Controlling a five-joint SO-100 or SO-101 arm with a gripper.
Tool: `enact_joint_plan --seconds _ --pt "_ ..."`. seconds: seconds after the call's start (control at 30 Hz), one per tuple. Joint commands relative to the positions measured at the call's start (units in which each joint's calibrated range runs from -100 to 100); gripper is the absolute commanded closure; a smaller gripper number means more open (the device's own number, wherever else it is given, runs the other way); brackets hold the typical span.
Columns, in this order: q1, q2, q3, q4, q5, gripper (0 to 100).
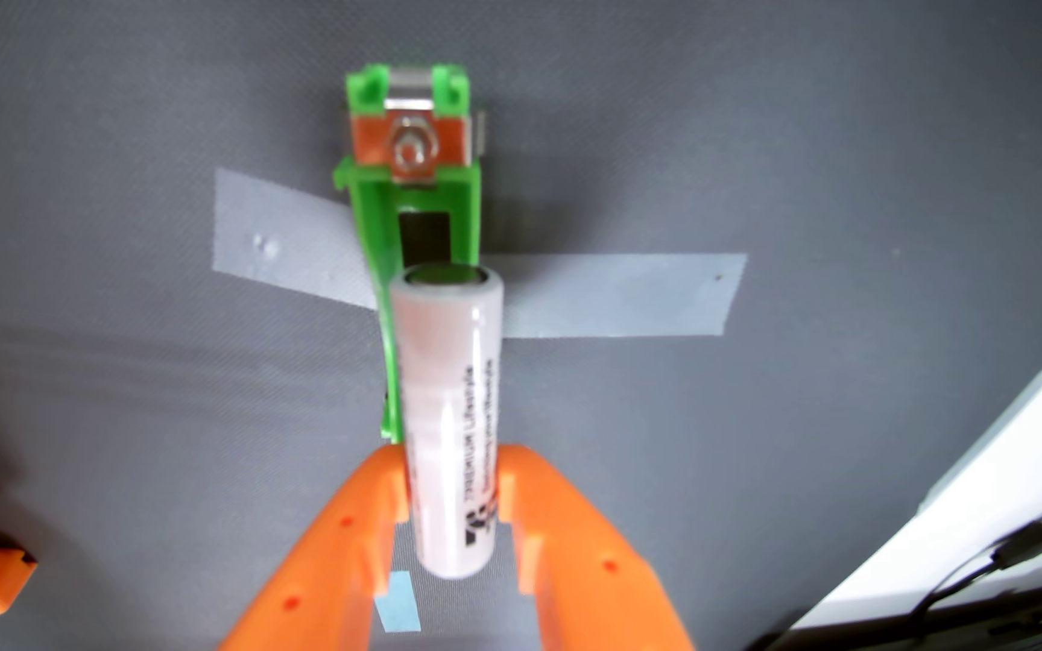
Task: Insert Battery
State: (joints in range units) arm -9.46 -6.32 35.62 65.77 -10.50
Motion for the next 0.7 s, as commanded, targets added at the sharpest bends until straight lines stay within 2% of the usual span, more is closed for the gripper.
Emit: enact_joint_plan --seconds 0.0,0.67 --pt "-0.1 -1.31 -0.1 -0.24 0.04 99" --pt "-0.22 -1.39 1.07 -0.24 0.1 98"
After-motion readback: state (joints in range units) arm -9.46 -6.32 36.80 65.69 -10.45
